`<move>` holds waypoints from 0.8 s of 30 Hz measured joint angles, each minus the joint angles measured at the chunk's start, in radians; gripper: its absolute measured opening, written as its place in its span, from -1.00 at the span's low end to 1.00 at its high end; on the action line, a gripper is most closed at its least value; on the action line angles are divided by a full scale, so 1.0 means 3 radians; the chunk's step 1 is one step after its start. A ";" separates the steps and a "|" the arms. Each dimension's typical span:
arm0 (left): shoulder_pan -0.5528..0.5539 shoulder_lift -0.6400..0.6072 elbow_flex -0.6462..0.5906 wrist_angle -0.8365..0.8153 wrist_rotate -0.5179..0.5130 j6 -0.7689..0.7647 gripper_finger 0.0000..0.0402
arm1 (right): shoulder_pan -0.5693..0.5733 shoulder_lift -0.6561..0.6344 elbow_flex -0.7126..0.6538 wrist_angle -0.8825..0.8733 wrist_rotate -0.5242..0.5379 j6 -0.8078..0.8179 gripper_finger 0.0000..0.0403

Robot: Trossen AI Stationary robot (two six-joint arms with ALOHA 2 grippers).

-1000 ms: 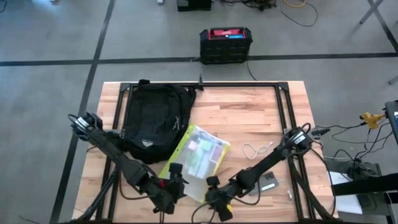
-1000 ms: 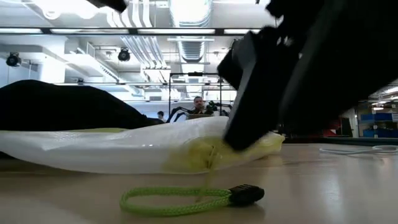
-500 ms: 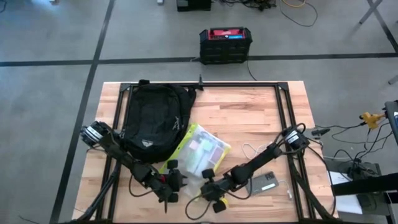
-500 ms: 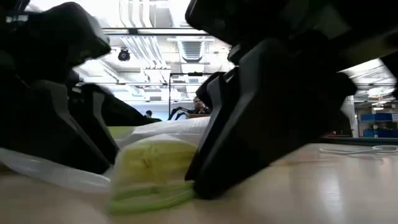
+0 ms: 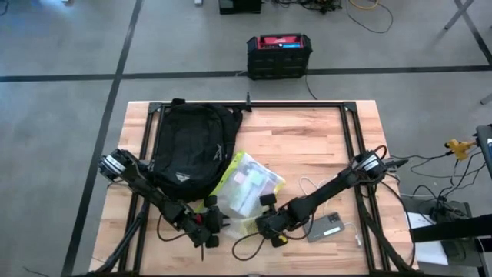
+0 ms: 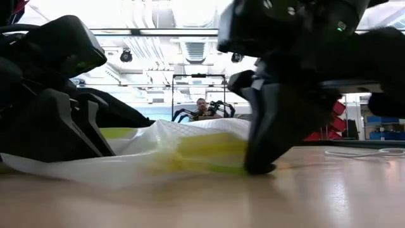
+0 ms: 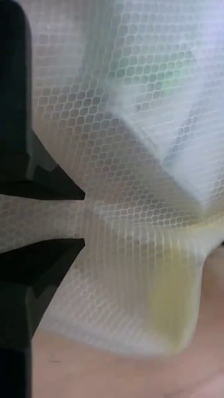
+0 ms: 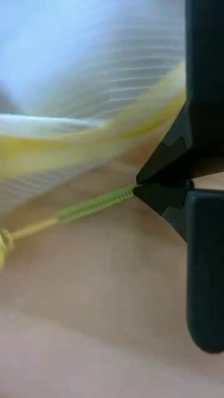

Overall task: Unpack backpack
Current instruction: Open the white zip bag

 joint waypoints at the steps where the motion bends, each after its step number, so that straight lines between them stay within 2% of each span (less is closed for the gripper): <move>1: 0.0000 -0.0001 0.0001 -0.0004 0.0000 0.0001 -0.54 | 0.0000 -0.0043 -0.0005 -0.0080 0.0011 -0.0005 -1.00; 7: 0.0004 -0.0075 0.0060 -0.0095 -0.0073 0.0154 -0.55 | -0.0016 -0.0142 -0.0040 -0.0029 -0.0053 -0.0061 -1.00; 11: 0.0012 -0.0337 0.0246 -0.0285 0.0006 0.0714 -0.56 | -0.0017 -0.0148 -0.0043 0.0075 -0.0158 -0.0089 -1.00; 15: -0.0002 -0.0572 0.0537 -0.0148 -0.0025 0.1084 -0.55 | -0.0002 -0.0148 -0.0045 0.0109 -0.0181 0.0035 -1.00; 20: -0.0021 -0.0460 0.0831 -0.0170 0.0037 0.1378 -0.55 | 0.0117 -0.0148 -0.0022 0.0176 -0.0224 0.0206 -1.00; 24: -0.0024 -0.0209 0.0969 -0.0138 0.0090 0.1436 -0.58 | 0.0262 -0.0149 0.0028 0.0188 -0.0446 0.0459 -1.00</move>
